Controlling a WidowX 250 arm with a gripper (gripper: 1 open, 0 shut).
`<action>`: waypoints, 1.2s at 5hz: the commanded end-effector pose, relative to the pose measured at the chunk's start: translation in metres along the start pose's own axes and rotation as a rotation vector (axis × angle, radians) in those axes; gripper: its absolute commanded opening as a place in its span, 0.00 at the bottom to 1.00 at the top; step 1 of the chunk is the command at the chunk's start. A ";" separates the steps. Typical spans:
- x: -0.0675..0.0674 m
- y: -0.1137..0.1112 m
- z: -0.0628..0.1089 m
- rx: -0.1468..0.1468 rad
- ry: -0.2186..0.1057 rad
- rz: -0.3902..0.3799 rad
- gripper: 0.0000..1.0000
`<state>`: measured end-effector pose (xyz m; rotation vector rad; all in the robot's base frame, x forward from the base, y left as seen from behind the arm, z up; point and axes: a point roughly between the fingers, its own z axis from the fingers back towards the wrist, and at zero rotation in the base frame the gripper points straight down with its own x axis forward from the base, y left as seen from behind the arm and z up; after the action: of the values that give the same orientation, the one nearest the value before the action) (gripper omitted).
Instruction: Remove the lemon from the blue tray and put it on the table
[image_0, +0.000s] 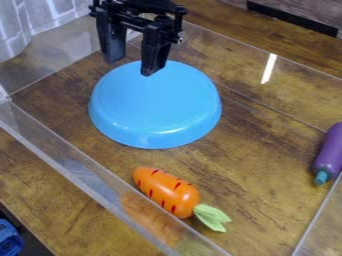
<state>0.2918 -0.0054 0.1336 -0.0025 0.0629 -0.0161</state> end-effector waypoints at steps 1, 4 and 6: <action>0.001 -0.002 -0.009 0.008 0.007 -0.004 1.00; 0.001 -0.011 -0.044 0.057 0.013 -0.038 0.00; -0.011 -0.031 -0.067 0.132 0.016 -0.111 1.00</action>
<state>0.2745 -0.0294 0.0590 0.1225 0.1173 -0.1131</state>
